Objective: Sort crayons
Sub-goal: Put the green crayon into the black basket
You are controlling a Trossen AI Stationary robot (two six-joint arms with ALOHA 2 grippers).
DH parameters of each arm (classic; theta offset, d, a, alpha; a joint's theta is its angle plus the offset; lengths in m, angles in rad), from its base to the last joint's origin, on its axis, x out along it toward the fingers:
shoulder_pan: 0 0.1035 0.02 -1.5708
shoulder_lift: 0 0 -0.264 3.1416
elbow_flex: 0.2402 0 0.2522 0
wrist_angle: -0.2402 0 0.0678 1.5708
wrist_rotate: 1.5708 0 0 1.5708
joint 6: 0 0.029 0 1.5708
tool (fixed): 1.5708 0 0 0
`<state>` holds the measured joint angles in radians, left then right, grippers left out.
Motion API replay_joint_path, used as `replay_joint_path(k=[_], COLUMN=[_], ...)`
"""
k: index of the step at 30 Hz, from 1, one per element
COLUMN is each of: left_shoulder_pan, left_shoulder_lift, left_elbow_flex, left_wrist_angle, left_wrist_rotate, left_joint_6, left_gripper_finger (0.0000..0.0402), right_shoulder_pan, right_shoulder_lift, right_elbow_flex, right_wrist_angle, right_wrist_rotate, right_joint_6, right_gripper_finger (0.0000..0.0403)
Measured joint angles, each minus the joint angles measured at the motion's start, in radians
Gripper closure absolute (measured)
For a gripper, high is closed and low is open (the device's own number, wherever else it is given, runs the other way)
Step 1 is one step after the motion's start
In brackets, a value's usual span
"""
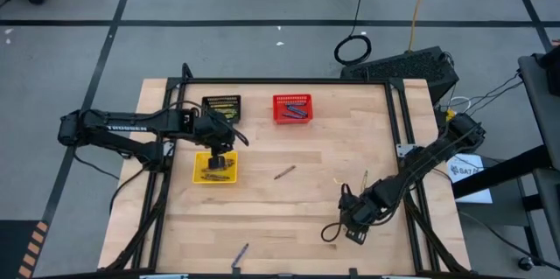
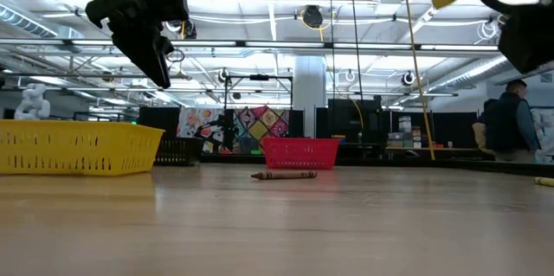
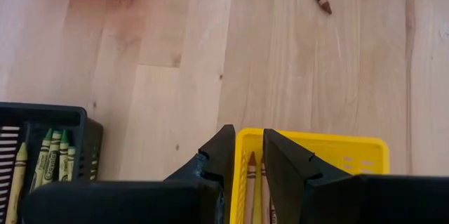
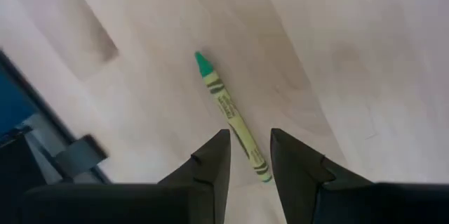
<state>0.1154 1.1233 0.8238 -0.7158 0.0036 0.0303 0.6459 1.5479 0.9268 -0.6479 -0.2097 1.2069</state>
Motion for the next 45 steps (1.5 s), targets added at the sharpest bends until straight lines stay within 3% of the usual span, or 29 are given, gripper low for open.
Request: replay_joint_path(k=[22, 35, 45], left_shoulder_pan=[0.0, 0.0, 0.0], left_shoulder_lift=[0.0, 0.0, 0.0], left_elbow_flex=[0.0, 0.0, 0.0], left_wrist_angle=[0.001, 0.001, 0.008], left_wrist_rotate=[0.0, 0.0, 0.0], left_joint_6=[0.0, 0.0, 0.0], left_gripper_finger=[0.0326, 0.0326, 0.0326], right_shoulder_pan=[0.083, 0.089, 0.089], right_shoulder_lift=[0.03, 0.125, 0.217], right_elbow_flex=[0.0, 0.003, 0.003], right_wrist_angle=[0.04, 0.042, 0.007], right_wrist_rotate=[0.084, 0.075, 0.094], right_joint_6=[0.081, 0.03, 0.098], right_gripper_finger=[0.0314, 0.0314, 0.0314])
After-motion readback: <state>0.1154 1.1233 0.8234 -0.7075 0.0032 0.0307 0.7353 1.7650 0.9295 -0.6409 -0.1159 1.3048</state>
